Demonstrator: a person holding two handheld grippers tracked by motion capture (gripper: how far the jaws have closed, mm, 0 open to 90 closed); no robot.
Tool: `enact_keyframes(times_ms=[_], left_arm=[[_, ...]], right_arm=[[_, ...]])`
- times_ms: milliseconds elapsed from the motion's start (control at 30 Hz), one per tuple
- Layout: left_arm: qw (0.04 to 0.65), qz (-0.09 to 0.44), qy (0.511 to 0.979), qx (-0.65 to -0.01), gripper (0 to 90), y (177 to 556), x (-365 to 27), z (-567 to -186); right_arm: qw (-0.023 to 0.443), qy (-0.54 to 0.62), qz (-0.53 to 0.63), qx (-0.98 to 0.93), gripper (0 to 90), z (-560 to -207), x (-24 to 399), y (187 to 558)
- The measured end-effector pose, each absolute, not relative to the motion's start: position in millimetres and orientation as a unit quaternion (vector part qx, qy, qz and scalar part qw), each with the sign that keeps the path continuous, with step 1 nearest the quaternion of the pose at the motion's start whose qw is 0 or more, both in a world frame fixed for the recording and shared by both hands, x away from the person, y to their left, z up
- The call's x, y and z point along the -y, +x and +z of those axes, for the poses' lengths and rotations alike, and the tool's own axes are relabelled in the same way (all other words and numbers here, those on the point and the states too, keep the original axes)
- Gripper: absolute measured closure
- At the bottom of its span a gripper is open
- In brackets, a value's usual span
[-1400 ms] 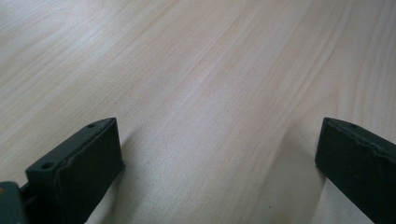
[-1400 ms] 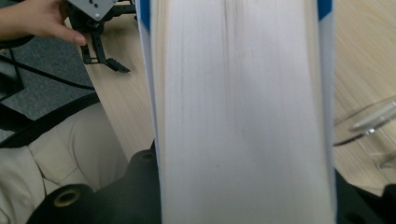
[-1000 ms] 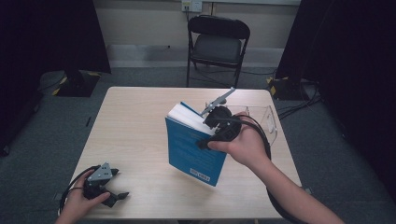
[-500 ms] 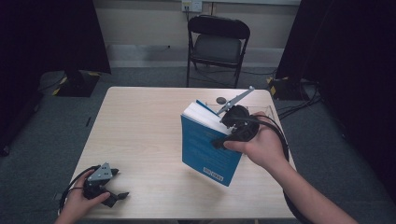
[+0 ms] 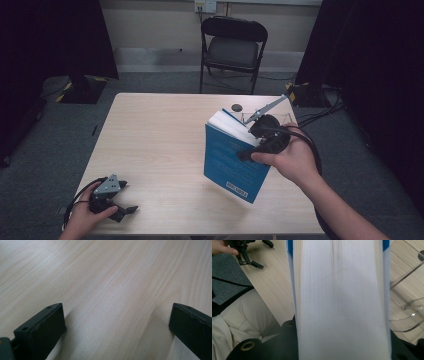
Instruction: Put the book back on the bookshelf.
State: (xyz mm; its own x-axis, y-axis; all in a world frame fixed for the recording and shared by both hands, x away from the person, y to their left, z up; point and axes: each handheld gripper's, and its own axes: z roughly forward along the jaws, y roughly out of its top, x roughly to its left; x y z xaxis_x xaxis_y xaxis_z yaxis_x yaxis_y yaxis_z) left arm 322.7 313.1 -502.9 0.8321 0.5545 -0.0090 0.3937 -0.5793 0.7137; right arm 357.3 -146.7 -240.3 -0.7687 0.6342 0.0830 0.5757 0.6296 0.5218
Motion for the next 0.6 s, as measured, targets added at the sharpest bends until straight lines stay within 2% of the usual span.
enact_keyframes(times_ms=[600], left_arm=[[0.374,0.112,0.881,-0.268,0.1,323.0,-313.0,-503.1]], right_arm=[[0.068,0.373,0.263,-0.887,61.8,-237.5,181.5,353.2]])
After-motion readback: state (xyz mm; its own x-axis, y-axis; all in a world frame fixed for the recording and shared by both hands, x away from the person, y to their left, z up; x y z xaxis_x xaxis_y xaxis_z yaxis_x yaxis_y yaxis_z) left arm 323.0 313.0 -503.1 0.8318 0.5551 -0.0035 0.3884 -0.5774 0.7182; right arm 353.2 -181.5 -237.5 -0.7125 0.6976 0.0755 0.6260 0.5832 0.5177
